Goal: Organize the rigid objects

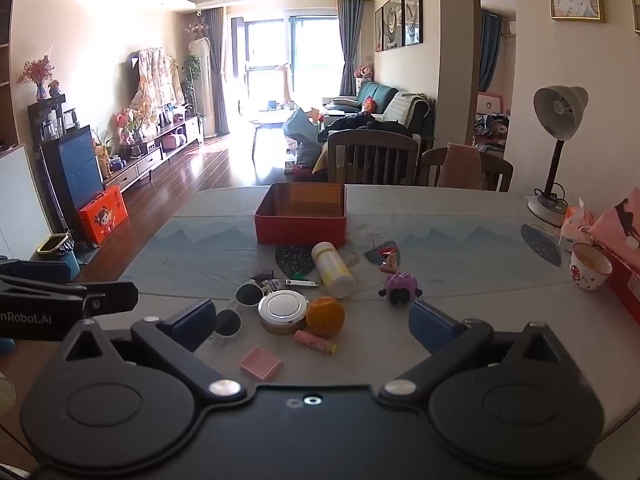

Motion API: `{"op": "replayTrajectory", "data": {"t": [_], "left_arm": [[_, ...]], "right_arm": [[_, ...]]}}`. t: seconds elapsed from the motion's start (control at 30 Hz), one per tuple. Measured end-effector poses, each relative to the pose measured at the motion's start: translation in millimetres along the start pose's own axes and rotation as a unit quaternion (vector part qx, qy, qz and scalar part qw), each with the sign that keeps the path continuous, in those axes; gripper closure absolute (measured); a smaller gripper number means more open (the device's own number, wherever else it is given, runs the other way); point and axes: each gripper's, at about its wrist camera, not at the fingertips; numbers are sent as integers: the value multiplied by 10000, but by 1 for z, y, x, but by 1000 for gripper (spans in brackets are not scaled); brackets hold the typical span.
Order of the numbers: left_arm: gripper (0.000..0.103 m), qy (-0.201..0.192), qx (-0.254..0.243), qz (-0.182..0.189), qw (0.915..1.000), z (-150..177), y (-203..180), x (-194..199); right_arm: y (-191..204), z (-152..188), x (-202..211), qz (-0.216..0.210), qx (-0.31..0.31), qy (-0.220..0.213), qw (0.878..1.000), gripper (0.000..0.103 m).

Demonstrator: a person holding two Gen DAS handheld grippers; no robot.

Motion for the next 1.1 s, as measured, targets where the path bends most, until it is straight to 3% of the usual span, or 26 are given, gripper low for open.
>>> {"op": "replayTrajectory", "data": {"t": [1.1], "left_arm": [[3,2,52,113,9999,1,-3,12]], "right_arm": [[1,5,20,-118,-47,-154,9998,0]]}}
Point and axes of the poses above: each gripper's, at about its wrist camera, not at the fingertips, and x roughly against the way its jaws point, y to its left, z to its underside, and after that the axes turned 1 degree about y, right-handed
